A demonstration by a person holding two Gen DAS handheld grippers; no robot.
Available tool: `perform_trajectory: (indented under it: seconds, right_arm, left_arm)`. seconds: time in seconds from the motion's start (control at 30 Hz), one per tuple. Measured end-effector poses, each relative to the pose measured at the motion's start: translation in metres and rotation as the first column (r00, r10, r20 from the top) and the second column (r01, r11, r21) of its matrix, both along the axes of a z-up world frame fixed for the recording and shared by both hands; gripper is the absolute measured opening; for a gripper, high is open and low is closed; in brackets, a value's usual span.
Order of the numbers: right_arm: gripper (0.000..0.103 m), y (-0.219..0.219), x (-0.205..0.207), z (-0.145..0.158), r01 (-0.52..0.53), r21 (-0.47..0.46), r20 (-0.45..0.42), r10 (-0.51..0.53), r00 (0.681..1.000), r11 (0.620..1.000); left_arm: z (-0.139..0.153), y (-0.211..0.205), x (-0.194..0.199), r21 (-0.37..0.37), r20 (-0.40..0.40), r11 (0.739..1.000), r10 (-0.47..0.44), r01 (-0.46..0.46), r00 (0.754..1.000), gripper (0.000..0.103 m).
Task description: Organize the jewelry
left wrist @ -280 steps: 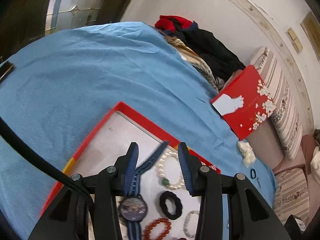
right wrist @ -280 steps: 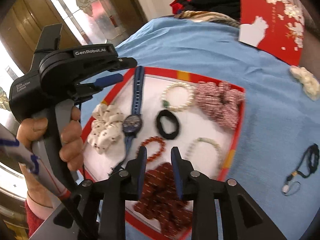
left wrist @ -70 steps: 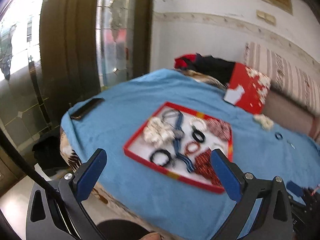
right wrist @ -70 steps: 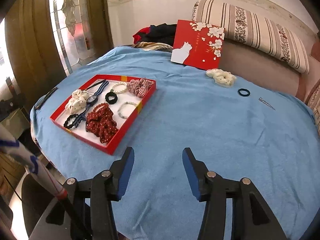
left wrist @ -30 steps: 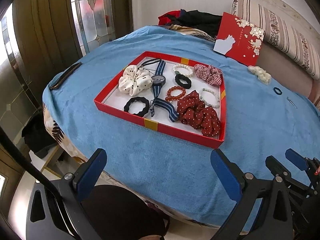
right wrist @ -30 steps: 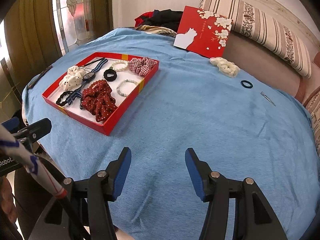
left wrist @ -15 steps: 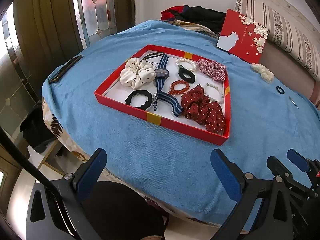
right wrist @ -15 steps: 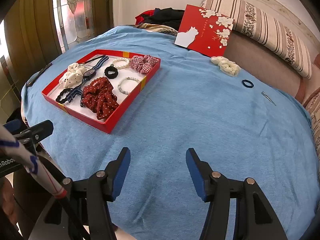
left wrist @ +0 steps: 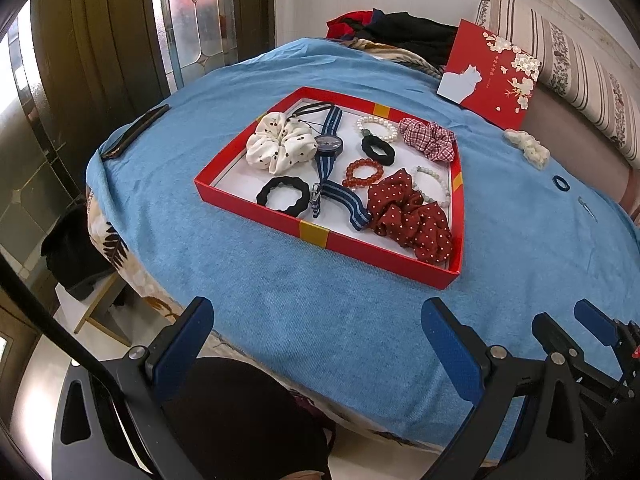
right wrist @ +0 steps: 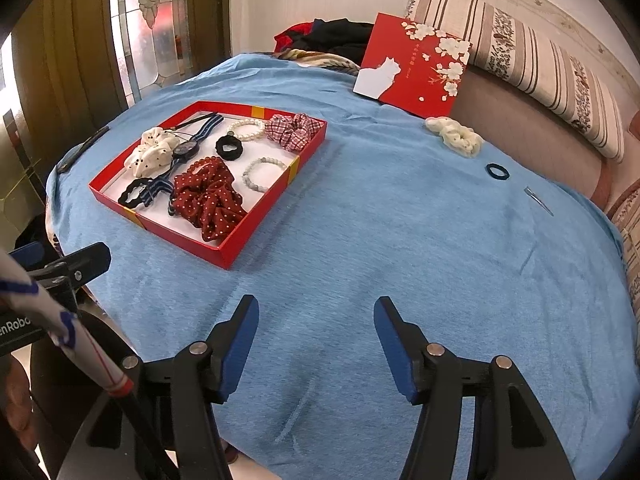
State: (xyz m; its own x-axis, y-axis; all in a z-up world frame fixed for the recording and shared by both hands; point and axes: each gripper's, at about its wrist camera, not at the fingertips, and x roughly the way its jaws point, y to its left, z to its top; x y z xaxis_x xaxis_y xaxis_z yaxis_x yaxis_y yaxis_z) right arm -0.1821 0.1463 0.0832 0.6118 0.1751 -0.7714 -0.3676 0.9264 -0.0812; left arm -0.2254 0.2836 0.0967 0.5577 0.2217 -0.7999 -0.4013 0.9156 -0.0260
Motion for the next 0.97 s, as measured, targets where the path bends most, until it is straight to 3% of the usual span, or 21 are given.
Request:
perform_trajectory:
  seconds: [0.47, 0.97]
  right_arm:
    - [0.065, 0.023, 0.021, 0.015, -0.032, 0.014, -0.007, 0.032, 0.999, 0.999]
    - [0.065, 0.039, 0.029, 0.004, -0.072, -0.017, -0.035, 0.071, 0.997, 0.997]
  left_arm:
    - [-0.002, 0.005, -0.001, 0.001, -0.009, 1.0, 0.006, -0.006, 1.0, 0.103]
    - [-0.009, 0.02, 0.004, -0.014, -0.029, 0.999, 0.033, -0.033, 0.999, 0.103]
